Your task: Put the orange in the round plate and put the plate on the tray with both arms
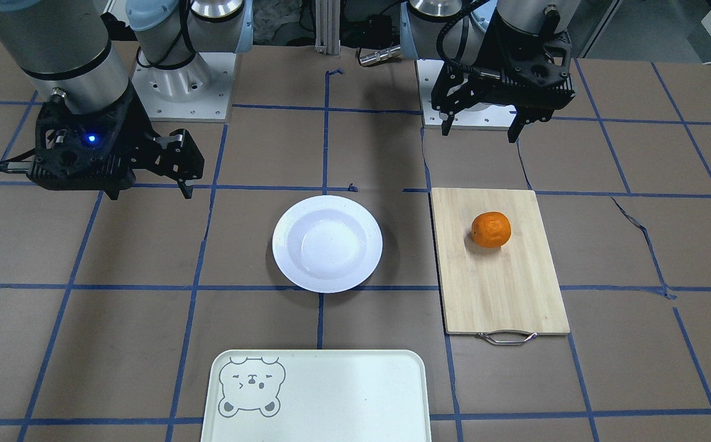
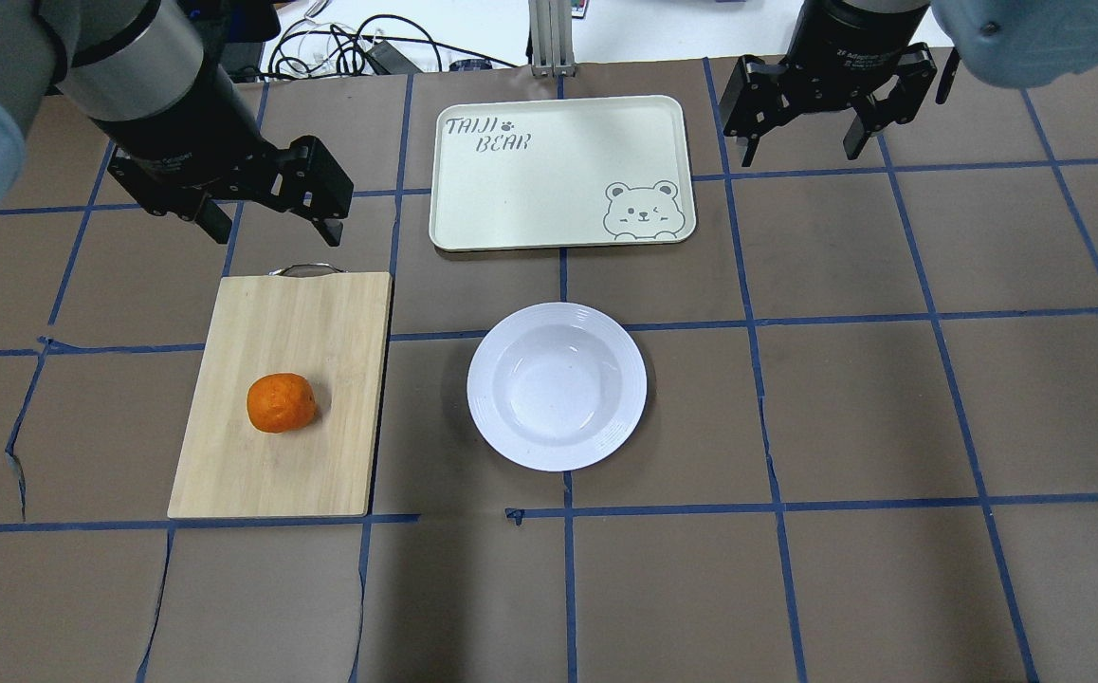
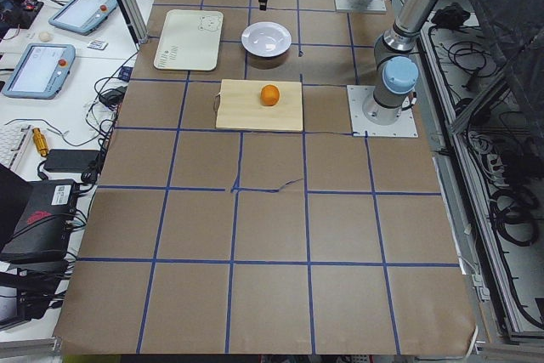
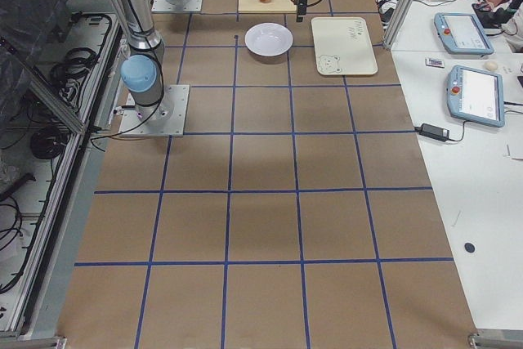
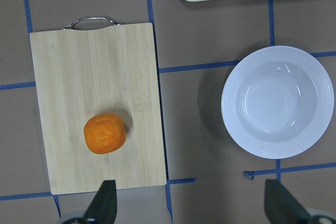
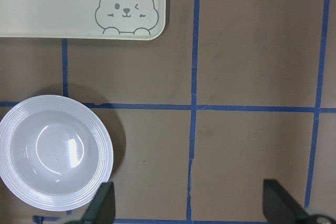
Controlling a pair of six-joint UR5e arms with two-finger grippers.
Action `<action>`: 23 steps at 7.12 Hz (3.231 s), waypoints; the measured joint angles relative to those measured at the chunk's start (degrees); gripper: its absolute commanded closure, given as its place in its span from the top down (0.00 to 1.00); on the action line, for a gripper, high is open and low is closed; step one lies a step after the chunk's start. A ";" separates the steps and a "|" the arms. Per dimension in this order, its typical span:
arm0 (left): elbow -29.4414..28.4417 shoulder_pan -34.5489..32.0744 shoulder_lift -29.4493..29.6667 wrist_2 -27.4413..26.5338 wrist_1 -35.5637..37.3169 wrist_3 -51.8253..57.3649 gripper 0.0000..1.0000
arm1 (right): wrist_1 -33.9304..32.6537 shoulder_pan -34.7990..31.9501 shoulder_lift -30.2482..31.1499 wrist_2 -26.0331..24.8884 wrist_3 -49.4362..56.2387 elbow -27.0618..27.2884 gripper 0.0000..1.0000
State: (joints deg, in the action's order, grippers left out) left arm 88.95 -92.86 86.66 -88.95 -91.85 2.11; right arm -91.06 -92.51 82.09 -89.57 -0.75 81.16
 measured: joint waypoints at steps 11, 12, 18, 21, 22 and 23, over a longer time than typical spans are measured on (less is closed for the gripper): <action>0.35 0.08 -0.46 -0.06 -0.19 0.00 1.00 | -0.69 0.43 -0.52 0.23 0.00 1.01 1.00; 0.48 0.13 -0.55 -0.08 -0.38 0.00 1.00 | -0.63 0.66 -0.47 0.18 0.07 1.01 1.00; 4.22 4.98 1.84 -1.50 -1.77 0.69 1.00 | -0.28 1.22 -0.26 0.30 0.06 1.16 1.00; 13.85 11.88 6.17 -3.70 6.27 2.03 0.97 | -0.30 1.21 -0.11 0.49 0.02 1.19 1.00; 16.79 13.25 8.41 -4.11 11.74 1.99 0.95 | -0.31 1.21 -0.14 0.50 0.04 1.19 1.00; 18.78 14.38 10.81 -4.22 15.82 1.92 0.95 | -0.35 1.24 -0.16 0.48 0.04 1.19 1.00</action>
State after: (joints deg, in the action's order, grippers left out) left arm 107.72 -78.48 97.48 -93.17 -76.02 4.03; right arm -91.41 -91.27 81.92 -89.10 -0.71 82.35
